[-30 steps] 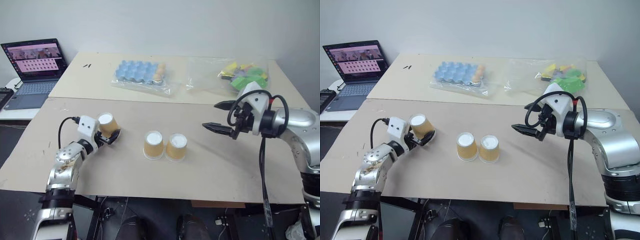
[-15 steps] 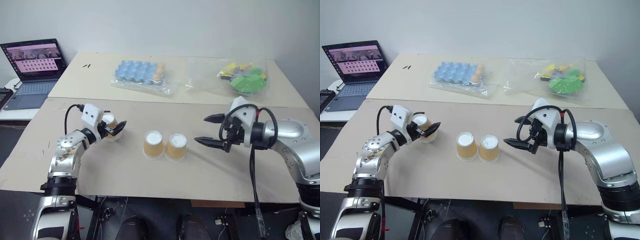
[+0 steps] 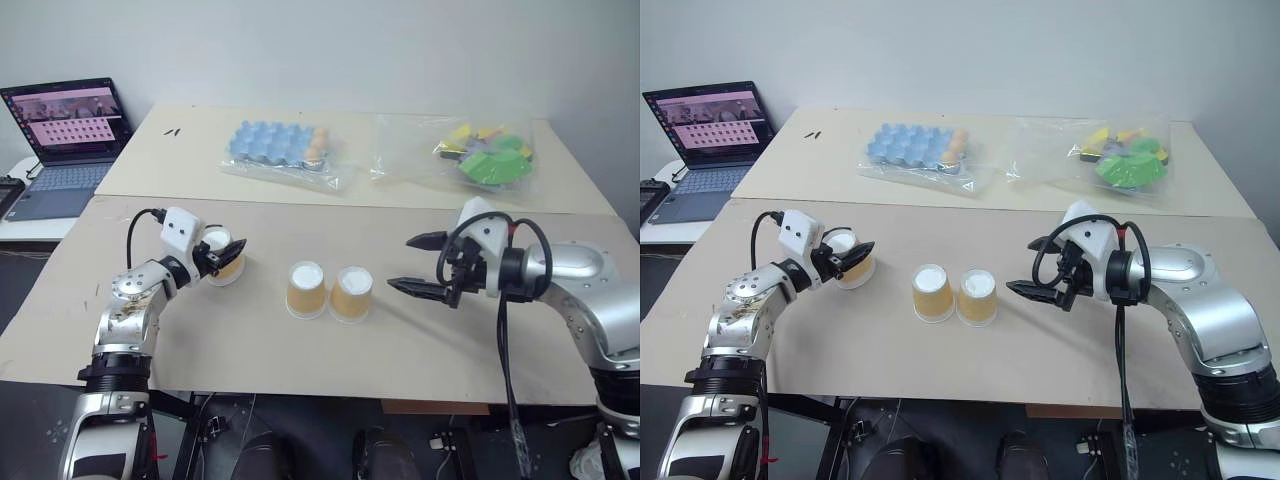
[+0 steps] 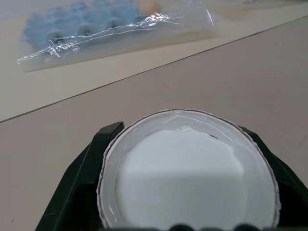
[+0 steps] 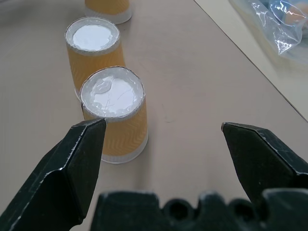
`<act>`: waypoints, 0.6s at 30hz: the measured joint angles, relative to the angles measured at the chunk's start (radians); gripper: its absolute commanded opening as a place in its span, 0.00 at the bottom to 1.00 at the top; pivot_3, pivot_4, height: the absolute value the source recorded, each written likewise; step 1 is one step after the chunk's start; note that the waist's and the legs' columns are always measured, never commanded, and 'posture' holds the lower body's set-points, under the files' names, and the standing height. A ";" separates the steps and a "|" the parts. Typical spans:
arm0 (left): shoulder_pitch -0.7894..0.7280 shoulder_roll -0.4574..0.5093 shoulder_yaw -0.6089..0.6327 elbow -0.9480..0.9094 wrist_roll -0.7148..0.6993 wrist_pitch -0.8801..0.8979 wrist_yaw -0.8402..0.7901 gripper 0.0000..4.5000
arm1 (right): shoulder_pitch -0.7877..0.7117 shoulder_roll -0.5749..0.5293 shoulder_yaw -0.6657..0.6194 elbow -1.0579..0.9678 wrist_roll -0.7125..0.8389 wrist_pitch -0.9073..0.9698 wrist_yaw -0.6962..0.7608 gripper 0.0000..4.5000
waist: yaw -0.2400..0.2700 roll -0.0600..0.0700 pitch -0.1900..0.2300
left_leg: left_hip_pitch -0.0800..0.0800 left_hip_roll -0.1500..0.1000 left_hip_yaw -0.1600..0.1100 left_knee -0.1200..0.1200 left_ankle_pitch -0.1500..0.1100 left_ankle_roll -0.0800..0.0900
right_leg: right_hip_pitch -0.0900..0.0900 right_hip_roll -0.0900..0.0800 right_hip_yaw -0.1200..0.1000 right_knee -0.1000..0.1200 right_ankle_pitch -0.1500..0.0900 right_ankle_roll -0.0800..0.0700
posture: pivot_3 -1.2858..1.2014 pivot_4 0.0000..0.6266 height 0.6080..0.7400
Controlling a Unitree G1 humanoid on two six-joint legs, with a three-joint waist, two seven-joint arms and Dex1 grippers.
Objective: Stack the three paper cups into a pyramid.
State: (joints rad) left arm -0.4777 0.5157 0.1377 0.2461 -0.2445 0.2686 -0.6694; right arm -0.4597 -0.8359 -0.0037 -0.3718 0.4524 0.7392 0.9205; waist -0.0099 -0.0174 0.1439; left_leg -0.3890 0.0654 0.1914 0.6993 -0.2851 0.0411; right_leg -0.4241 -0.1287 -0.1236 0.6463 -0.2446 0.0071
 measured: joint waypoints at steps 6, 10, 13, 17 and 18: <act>-0.181 -0.001 -0.050 -0.120 -0.071 0.096 -0.082 0.59 | 0.000 0.012 0.004 0.012 -0.008 -0.002 -0.016 1.00 | 0.015 -0.005 0.003 | -0.003 0.000 -0.001 0.003 0.000 0.000 | 0.000 0.000 -0.002 0.000 0.000 0.000 | 0.52 0.24 0.94; -0.354 0.031 -0.079 -0.219 -0.181 0.217 -0.206 0.59 | 0.000 0.024 0.010 0.012 -0.010 -0.006 -0.028 1.00 | 0.014 -0.005 0.003 | -0.002 0.000 -0.001 0.003 0.000 0.000 | 0.000 0.000 -0.001 0.001 -0.001 0.001 | 0.52 0.24 0.94; -0.430 0.063 -0.100 -0.228 -0.272 0.335 -0.318 0.59 | 0.005 0.024 0.009 0.012 -0.016 -0.008 -0.038 1.00 | 0.005 -0.005 0.003 | -0.002 0.000 -0.001 0.002 0.000 0.000 | -0.001 0.001 -0.001 0.001 -0.001 0.002 | 0.52 0.24 0.94; -0.517 0.074 -0.126 -0.201 -0.349 0.442 -0.433 0.59 | 0.033 0.024 0.003 0.009 -0.017 -0.011 -0.051 1.00 | 0.005 -0.005 0.003 | -0.001 0.000 -0.001 0.003 0.000 0.000 | 0.000 0.001 0.000 0.001 -0.001 0.002 | 0.52 0.24 0.94; -0.527 0.077 -0.133 -0.190 -0.353 0.456 -0.455 0.59 | 0.043 0.024 0.001 0.009 -0.017 -0.011 -0.052 1.00 | 0.005 -0.005 0.003 | -0.001 -0.001 -0.001 0.003 0.000 0.000 | 0.000 0.001 0.000 0.001 -0.001 0.002 | 0.52 0.24 0.94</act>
State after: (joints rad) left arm -1.0052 0.5922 0.0051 0.0557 -0.5975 0.7251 -1.1241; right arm -0.4163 -0.8120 -0.0026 -0.3629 0.4353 0.7282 0.8688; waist -0.0054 -0.0227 0.1471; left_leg -0.3902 0.0649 0.1906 0.7022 -0.2852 0.0412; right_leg -0.4240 -0.1282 -0.1237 0.6475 -0.2456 0.0090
